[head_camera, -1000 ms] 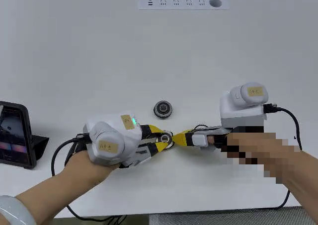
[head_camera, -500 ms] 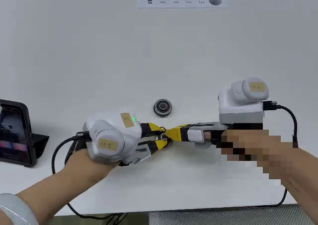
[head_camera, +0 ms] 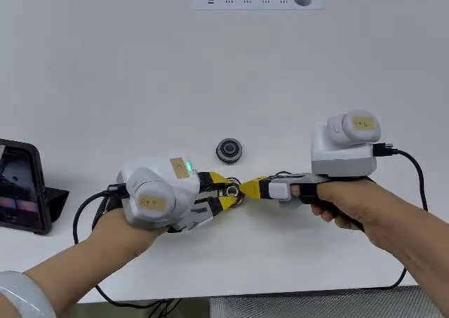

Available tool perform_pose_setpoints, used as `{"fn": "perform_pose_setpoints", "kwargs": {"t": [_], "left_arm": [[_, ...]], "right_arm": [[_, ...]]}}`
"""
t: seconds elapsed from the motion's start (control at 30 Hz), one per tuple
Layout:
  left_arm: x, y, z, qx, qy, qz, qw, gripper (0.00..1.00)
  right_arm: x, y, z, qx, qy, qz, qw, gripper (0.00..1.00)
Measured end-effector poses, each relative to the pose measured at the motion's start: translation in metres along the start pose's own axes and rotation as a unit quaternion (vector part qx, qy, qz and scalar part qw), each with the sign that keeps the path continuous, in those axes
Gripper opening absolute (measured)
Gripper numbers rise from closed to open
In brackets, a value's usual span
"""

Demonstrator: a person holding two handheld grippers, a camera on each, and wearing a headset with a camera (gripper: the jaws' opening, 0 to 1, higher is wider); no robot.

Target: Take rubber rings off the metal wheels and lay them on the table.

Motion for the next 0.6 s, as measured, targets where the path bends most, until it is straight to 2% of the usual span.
{"fn": "perform_pose_setpoints", "kwargs": {"t": [0.3,0.47,0.6], "left_arm": [[-0.0016,0.0004,0.0013,0.000,0.001,0.003,1.0000,0.19],[-0.0061,0.0020,0.0005,0.001,0.005,0.011,0.9999,0.22],[-0.0083,0.0002,-0.0012,0.002,0.011,0.012,0.9999,0.27]], "right_arm": [[-0.0005,-0.0010,-0.0001,0.000,-0.002,-0.001,1.0000,0.02],[-0.0005,-0.0013,0.0004,0.002,-0.003,-0.002,1.0000,0.02],[-0.0003,-0.0013,-0.0005,0.002,-0.002,-0.001,1.0000,0.02]]}}
Point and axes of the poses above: the centre of the closed fingertips' face, and the gripper's own axes: x roughly forward along the fingers, z roughly to its right, y roughly out of its top, the point moved 3 cm from there along -x, roughly backward along the fingers, and after that the axes turned 1 degree about z, right-handed, at the moved point
